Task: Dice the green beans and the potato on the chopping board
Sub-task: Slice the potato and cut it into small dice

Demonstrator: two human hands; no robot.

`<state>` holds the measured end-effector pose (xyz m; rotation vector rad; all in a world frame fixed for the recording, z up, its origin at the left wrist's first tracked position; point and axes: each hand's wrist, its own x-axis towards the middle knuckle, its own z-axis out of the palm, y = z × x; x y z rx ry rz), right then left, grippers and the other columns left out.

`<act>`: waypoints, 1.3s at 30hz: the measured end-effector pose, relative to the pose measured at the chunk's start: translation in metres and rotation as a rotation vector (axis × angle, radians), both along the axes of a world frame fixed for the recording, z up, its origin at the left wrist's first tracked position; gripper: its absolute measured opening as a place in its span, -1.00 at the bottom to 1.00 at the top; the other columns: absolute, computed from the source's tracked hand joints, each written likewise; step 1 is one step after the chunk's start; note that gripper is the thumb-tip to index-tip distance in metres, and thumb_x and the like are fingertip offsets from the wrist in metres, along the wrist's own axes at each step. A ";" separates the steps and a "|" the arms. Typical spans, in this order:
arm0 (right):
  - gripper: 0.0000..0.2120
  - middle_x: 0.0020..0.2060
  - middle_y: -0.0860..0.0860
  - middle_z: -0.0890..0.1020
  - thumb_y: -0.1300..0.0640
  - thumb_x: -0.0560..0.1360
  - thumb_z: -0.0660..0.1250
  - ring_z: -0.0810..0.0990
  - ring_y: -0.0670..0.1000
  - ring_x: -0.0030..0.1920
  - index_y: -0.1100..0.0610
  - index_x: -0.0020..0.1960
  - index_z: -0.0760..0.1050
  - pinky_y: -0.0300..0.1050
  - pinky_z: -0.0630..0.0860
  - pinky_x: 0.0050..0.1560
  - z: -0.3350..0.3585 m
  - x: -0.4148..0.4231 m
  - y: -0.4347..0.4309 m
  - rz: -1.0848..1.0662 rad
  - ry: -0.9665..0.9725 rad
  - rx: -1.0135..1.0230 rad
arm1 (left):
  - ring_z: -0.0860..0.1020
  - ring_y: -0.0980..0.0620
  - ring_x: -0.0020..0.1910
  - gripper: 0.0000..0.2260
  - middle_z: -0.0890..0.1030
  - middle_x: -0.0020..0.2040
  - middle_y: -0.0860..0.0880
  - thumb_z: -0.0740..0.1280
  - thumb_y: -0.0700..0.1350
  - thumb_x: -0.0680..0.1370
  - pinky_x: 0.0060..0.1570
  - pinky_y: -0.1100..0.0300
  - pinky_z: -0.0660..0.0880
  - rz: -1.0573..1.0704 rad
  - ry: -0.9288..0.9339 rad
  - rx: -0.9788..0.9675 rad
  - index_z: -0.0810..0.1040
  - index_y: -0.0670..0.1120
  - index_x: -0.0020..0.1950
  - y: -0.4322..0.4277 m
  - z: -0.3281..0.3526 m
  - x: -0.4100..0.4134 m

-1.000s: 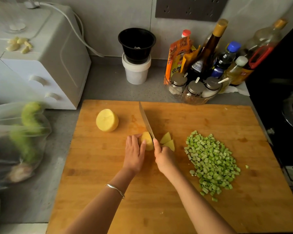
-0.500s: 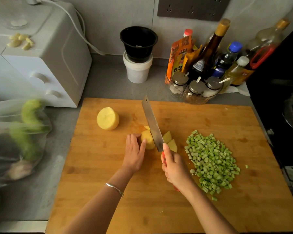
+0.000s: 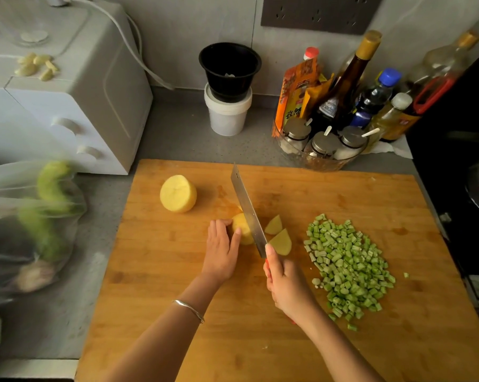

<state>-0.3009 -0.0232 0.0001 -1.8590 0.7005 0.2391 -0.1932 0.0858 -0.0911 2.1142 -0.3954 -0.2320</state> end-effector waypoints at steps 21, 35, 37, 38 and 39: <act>-0.52 -0.45 -0.06 0.41 -0.25 0.61 -0.02 0.39 -0.07 -0.43 0.00 -0.33 0.34 -0.21 0.23 -0.44 -0.025 0.032 -0.007 0.053 0.125 -0.291 | 0.31 0.01 -0.01 -0.76 0.31 -0.05 0.00 0.08 0.09 0.63 0.16 -0.01 0.35 -0.011 0.015 0.005 0.29 -0.08 0.04 0.000 -0.001 0.000; -0.49 -0.55 -0.08 0.22 -0.32 0.52 0.00 0.17 -0.11 -0.59 0.09 -0.33 0.24 -0.26 0.11 -0.54 0.009 0.005 0.003 -0.064 -0.085 0.115 | 0.36 0.02 0.05 -0.80 0.35 0.01 0.02 0.15 0.07 0.61 0.18 0.05 0.37 -0.010 0.077 -0.032 0.32 -0.03 0.11 0.007 0.004 -0.001; -0.49 -0.57 -0.09 0.24 -0.32 0.52 -0.02 0.20 -0.12 -0.58 0.08 -0.35 0.25 -0.26 0.13 -0.50 0.008 0.005 0.007 -0.036 -0.085 0.067 | 0.36 0.02 0.04 -0.80 0.35 0.01 0.01 0.16 0.07 0.61 0.16 0.04 0.39 -0.002 0.071 -0.030 0.32 -0.03 0.10 0.007 0.004 -0.001; -0.49 -0.59 -0.09 0.25 -0.31 0.52 -0.02 0.21 -0.12 -0.58 0.08 -0.35 0.25 -0.26 0.14 -0.49 0.008 0.005 0.008 -0.029 -0.084 0.052 | 0.36 0.02 0.04 -0.80 0.35 0.01 0.02 0.15 0.07 0.61 0.16 0.05 0.39 -0.003 0.072 -0.029 0.32 -0.03 0.10 0.007 0.004 -0.001; -0.49 -0.60 -0.10 0.25 -0.31 0.53 -0.03 0.21 -0.12 -0.58 0.08 -0.35 0.25 -0.25 0.14 -0.48 0.007 0.005 0.008 -0.028 -0.080 0.047 | 0.36 0.03 0.04 -0.80 0.35 0.01 0.02 0.15 0.07 0.61 0.16 0.07 0.39 -0.004 0.072 -0.028 0.32 -0.02 0.10 0.006 0.004 -0.001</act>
